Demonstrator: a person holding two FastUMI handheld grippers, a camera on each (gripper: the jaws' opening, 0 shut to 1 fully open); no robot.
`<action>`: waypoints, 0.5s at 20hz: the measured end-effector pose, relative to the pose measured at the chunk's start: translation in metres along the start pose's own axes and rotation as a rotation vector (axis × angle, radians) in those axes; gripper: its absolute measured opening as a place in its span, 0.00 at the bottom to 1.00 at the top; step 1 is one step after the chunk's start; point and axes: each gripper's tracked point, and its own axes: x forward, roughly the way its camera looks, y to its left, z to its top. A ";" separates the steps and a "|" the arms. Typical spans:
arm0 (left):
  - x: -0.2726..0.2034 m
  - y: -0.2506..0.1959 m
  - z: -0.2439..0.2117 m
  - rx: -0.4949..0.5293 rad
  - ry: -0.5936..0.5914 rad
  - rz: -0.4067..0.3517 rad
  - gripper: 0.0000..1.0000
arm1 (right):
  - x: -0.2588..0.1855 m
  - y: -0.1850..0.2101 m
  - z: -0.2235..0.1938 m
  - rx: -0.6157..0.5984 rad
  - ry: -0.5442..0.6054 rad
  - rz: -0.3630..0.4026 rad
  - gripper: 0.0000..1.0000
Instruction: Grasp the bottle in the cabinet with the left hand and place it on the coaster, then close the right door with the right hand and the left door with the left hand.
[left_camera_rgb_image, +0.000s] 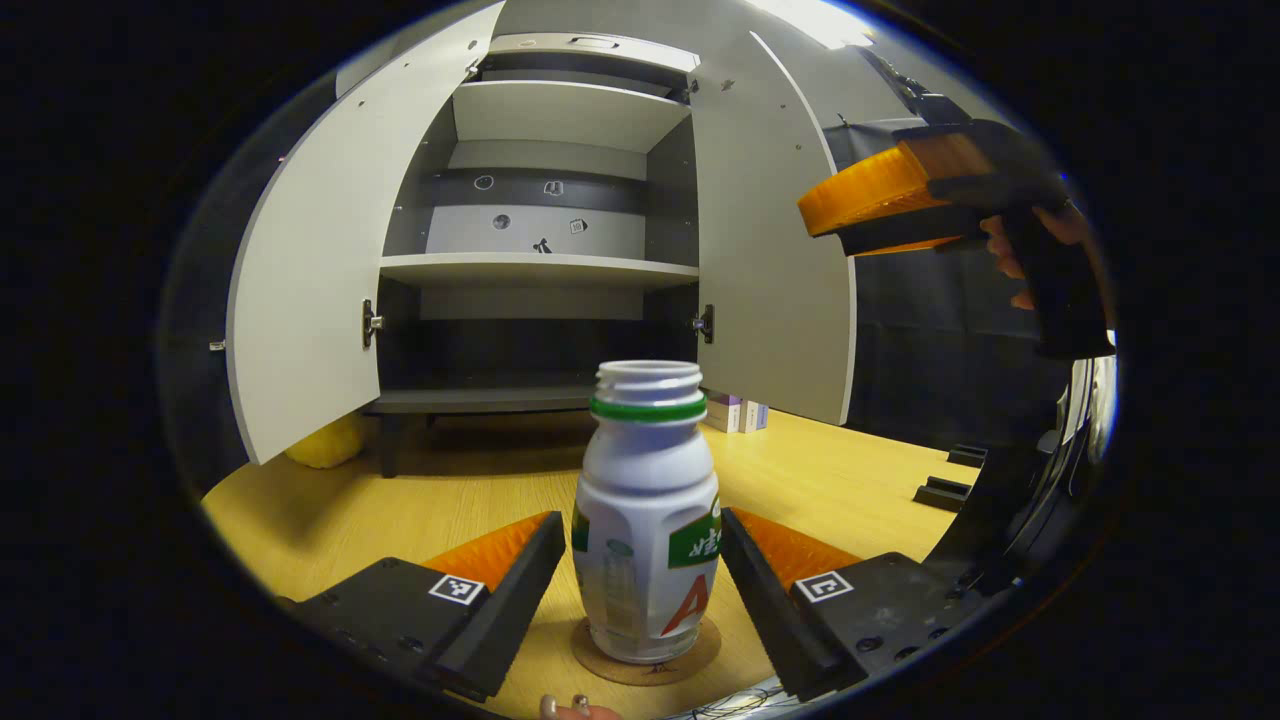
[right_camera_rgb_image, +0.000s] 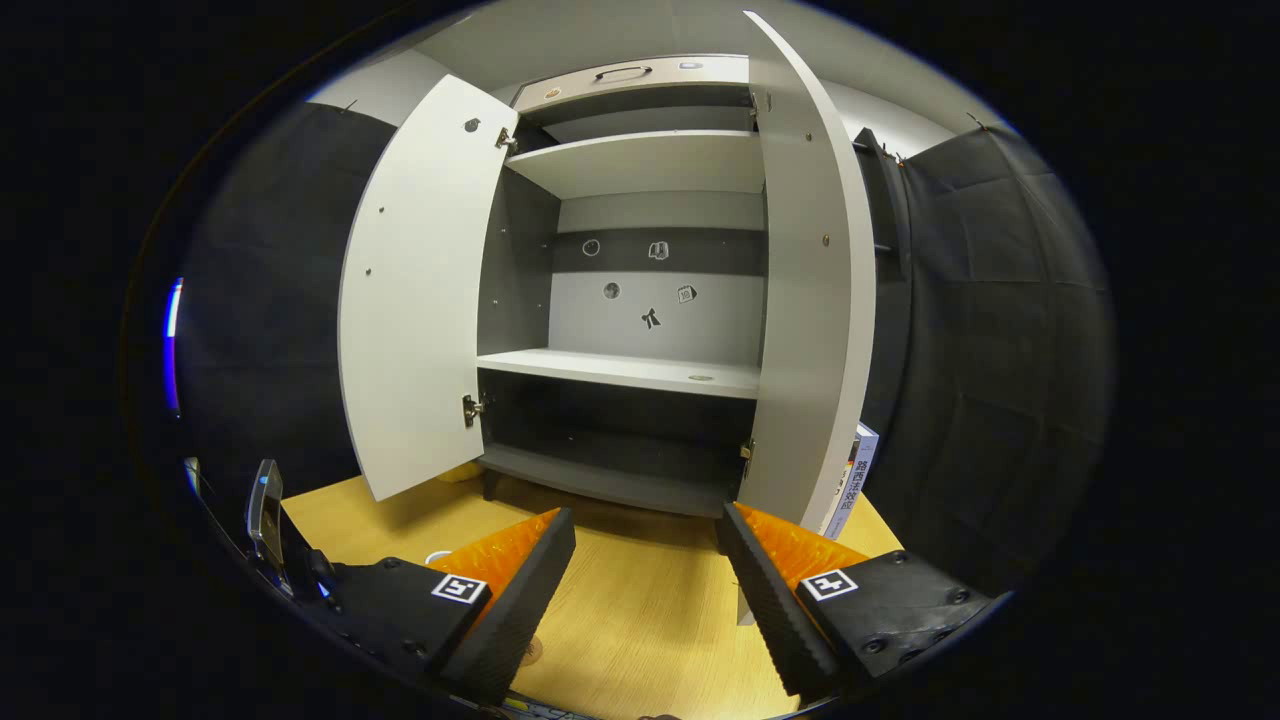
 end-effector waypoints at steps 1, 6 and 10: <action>0.001 0.001 0.007 -0.002 -0.007 -0.001 0.97 | 0.000 -0.001 0.002 -0.002 -0.006 -0.002 0.98; 0.009 0.003 0.061 0.030 -0.075 0.004 0.97 | 0.000 -0.006 0.019 0.027 -0.033 -0.003 0.98; 0.007 -0.007 0.121 0.078 -0.135 -0.023 0.97 | -0.004 -0.008 0.054 0.035 -0.090 0.008 0.98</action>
